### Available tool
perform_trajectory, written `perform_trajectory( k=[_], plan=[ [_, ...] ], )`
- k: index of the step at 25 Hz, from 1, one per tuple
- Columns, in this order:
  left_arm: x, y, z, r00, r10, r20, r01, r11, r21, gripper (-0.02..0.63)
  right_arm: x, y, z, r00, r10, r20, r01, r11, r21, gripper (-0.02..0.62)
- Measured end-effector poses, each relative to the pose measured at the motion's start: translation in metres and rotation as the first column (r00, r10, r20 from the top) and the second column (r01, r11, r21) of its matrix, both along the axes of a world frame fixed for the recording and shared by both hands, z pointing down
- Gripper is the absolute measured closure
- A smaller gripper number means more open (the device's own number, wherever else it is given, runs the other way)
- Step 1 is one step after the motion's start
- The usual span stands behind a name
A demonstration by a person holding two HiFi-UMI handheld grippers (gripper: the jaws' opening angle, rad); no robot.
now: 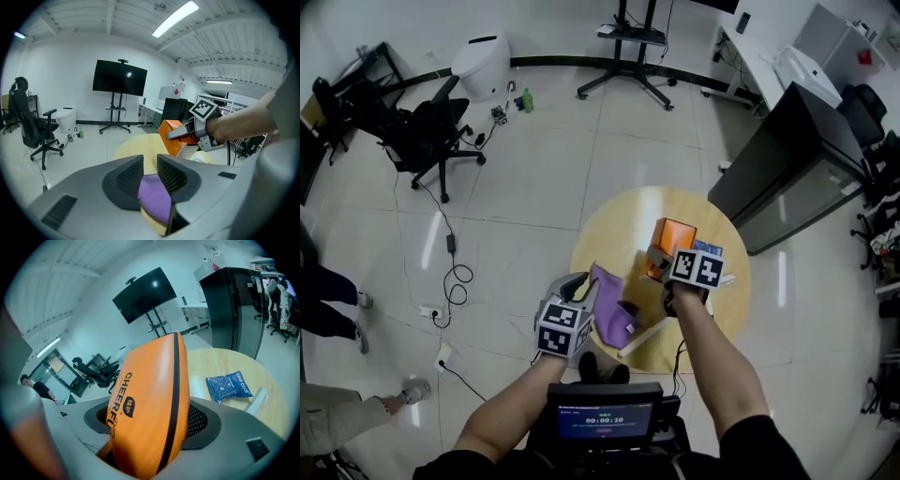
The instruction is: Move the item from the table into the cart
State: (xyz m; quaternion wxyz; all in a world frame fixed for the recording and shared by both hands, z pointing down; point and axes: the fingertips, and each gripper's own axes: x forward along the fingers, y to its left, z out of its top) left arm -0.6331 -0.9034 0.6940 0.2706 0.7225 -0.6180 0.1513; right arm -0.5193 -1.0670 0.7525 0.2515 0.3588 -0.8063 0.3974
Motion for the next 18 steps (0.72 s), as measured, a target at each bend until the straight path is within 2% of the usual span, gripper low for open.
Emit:
perform_trajectory(
  k=[3, 7, 12, 18],
  plan=[
    [0.03, 0.001, -0.032, 1.0, 0.025, 0.009, -0.026, 0.999, 0.04, 0.502, 0.025, 0.014, -0.056, 0.996, -0.027, 0.081, 0.023, 0.998, 0.061, 0.25],
    [0.07, 0.014, -0.079, 0.999, 0.05, 0.02, -0.052, 0.994, 0.099, 0.502, 0.065, 0.044, -0.125, 0.988, -0.065, 0.14, 0.046, 0.99, 0.134, 0.25],
    [0.121, 0.048, -0.133, 0.995, 0.083, 0.046, -0.091, 0.977, 0.192, 0.515, 0.115, 0.099, -0.193, 0.979, -0.115, 0.171, 0.075, 0.972, 0.222, 0.25],
    [0.155, 0.088, -0.18, 0.992, 0.092, 0.083, -0.112, 0.952, 0.285, 0.563, 0.164, 0.161, -0.249, 0.971, -0.157, 0.182, 0.087, 0.936, 0.342, 0.25]
  ],
)
